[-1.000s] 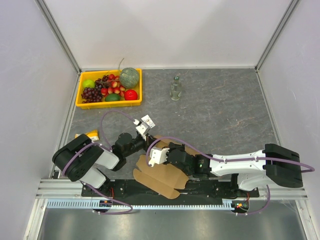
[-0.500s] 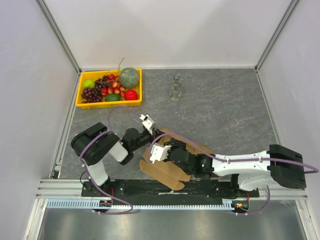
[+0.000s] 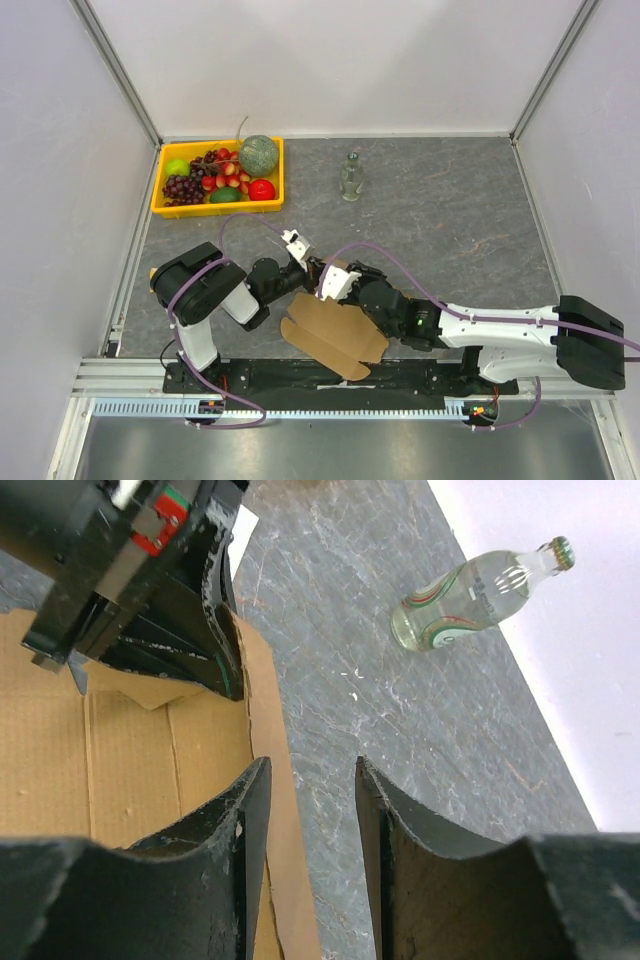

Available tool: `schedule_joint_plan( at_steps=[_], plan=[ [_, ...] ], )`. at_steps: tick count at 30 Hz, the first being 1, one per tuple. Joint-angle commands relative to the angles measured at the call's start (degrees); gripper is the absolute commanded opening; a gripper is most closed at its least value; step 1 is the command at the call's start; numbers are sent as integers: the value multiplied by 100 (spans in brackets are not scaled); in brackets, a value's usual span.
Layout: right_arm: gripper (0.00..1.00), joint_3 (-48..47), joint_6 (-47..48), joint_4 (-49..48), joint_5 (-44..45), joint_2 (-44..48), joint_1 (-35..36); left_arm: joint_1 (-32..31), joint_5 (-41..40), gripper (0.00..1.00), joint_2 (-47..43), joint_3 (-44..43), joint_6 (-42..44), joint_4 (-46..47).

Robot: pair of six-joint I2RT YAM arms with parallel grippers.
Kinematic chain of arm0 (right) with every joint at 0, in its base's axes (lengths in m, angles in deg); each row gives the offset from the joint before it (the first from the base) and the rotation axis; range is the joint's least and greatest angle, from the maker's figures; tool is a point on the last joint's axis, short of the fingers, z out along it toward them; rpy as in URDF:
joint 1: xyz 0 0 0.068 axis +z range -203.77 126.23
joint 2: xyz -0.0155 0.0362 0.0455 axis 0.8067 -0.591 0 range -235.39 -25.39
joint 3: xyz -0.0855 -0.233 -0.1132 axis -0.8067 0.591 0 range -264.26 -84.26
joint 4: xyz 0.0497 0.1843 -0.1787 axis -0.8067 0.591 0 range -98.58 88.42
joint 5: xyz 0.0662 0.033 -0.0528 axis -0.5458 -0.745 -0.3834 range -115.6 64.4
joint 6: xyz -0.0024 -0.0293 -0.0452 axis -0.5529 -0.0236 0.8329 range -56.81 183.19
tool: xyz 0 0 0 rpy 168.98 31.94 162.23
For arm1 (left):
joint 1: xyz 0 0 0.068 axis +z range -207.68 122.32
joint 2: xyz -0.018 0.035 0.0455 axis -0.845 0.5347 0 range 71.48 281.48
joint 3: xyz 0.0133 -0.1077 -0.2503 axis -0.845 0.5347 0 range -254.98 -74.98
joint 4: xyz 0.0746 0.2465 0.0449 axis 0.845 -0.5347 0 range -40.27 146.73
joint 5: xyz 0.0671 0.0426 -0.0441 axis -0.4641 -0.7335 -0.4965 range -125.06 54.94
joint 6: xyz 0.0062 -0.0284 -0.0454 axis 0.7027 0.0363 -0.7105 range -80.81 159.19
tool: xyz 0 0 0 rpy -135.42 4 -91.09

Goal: Fold the paper box

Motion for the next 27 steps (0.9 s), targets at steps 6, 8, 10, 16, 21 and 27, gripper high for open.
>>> schedule_joint_plan(
  at_steps=[6, 8, 10, 16, 21, 27],
  plan=[
    [47, 305, -192, -391, -831, 283, -192, -86, 58, 3, 283, 146, 251, 1339],
    [48, 331, -210, -418, -981, 362, -192, -86, 66, 4, 292, 146, 259, 1339],
    [49, 366, -201, -470, -1051, 441, -192, -86, 67, 4, 300, 146, 260, 1339],
    [50, 340, -105, -444, -1315, 530, -192, -95, 93, 4, 318, 146, 260, 1330],
    [47, 270, 36, -304, -1000, 205, -192, -104, 128, 5, 283, 163, 277, 1330],
    [41, 164, 177, -277, -577, -138, -192, -113, 181, 7, 256, 172, 277, 1330]
  ],
)
